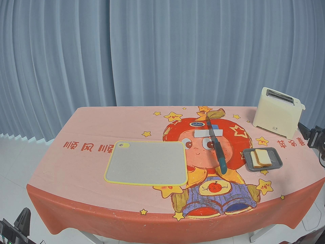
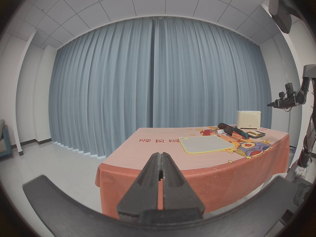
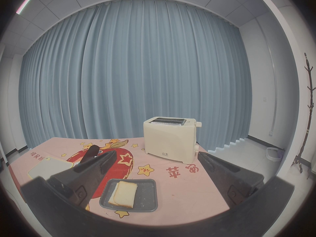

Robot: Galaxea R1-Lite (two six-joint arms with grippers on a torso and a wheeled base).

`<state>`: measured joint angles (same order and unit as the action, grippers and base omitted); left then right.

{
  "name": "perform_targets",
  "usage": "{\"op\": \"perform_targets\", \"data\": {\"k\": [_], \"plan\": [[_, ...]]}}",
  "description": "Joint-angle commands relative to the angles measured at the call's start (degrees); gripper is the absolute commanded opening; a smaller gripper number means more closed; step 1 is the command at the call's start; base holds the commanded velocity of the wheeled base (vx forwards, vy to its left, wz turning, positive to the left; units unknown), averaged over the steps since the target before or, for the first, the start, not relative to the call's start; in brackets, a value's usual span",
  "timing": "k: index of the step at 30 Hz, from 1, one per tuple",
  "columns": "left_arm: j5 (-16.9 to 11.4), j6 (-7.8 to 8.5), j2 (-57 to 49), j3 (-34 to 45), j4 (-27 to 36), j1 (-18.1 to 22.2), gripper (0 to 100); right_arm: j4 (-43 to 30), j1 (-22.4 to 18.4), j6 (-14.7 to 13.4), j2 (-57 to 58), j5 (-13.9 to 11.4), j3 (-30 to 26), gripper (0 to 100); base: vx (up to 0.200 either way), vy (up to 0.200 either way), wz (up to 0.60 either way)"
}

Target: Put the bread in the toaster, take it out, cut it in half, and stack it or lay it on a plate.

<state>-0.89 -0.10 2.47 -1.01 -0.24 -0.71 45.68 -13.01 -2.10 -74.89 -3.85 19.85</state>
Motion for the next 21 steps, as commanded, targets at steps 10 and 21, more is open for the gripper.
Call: {"op": "perform_targets", "data": {"k": [10, 21], "plan": [[0.0, 0.01, 0.1, 1.0, 0.0, 0.0, 0, -0.1, 0.2, 1.0, 5.7, -1.0, -1.9, 100, 0.000, 0.000, 0.00], [0.0, 0.01, 0.1, 1.0, 0.0, 0.0, 0, -0.6, 0.3, 1.1, 9.3, -1.7, -3.7, 100, 0.000, 0.000, 0.00]]}}
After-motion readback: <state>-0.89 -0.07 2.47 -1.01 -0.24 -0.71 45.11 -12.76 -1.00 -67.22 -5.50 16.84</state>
